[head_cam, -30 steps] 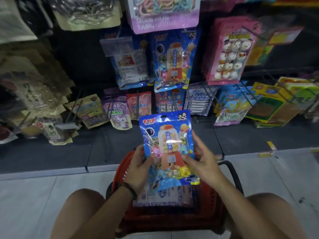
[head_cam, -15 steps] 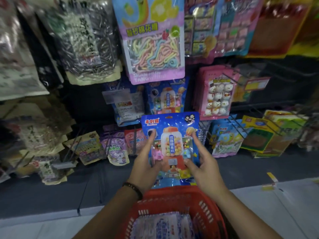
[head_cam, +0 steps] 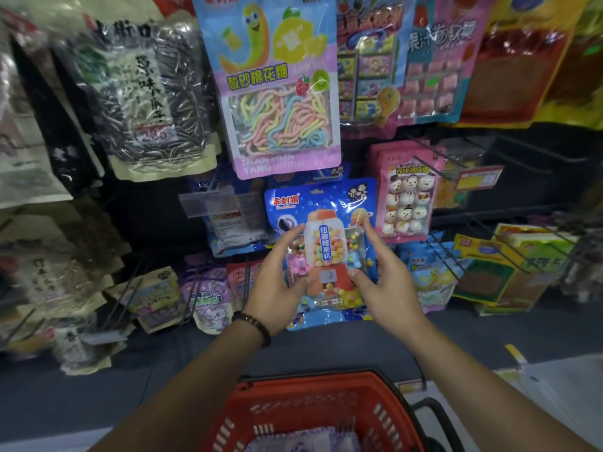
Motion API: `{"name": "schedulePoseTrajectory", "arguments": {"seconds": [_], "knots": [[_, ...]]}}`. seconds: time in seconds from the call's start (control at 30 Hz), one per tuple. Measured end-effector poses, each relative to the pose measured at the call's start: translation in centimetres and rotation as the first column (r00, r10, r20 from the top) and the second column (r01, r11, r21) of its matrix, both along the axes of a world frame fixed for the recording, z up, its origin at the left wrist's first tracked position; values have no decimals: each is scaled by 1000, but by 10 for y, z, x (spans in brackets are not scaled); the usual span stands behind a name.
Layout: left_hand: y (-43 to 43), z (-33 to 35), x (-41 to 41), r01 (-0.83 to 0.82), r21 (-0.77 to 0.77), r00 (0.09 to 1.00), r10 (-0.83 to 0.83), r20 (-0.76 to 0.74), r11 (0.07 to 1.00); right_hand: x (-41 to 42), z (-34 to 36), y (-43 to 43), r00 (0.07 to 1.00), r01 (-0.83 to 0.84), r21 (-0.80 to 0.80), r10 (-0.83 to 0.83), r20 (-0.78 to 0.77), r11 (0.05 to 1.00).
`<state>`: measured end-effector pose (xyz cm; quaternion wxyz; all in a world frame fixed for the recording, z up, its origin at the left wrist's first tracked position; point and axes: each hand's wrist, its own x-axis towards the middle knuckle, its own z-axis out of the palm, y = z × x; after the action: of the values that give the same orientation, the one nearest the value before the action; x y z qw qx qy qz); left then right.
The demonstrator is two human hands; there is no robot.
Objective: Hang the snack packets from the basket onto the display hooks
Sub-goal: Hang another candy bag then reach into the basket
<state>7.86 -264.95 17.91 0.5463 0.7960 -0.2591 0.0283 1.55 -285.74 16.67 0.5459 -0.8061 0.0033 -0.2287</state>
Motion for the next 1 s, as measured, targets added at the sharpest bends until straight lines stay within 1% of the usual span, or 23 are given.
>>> {"name": "schedulePoseTrajectory", "arguments": {"seconds": [0.17,0.37,0.43,0.57,0.67,0.8,1.0], "knots": [[-5,-2,10,-39,12,999,39,-1,999,11,1,-1,999,-25,38,24,22,999],[-10,-7,22,-19,69,1000,19,6,997,24,-9,-6,1000,-22,46,22,-3,999],[-12,-8,28,-32,91,999,30,23,995,30,-11,-7,1000,-3,19,3,-9,1000],[-18,-16,46,-104,107,994,105,-4,989,50,-16,-12,998,56,-74,-58,-29,996],[-25,-19,64,-147,35,989,148,-29,989,72,-17,-14,996,60,-99,-66,-54,993],[-38,-19,87,-187,22,981,187,-49,982,95,-13,-17,987,99,-170,-118,-104,980],[-43,-20,108,-267,57,963,268,-9,962,113,-8,-21,978,49,-230,-93,-184,972]]}}
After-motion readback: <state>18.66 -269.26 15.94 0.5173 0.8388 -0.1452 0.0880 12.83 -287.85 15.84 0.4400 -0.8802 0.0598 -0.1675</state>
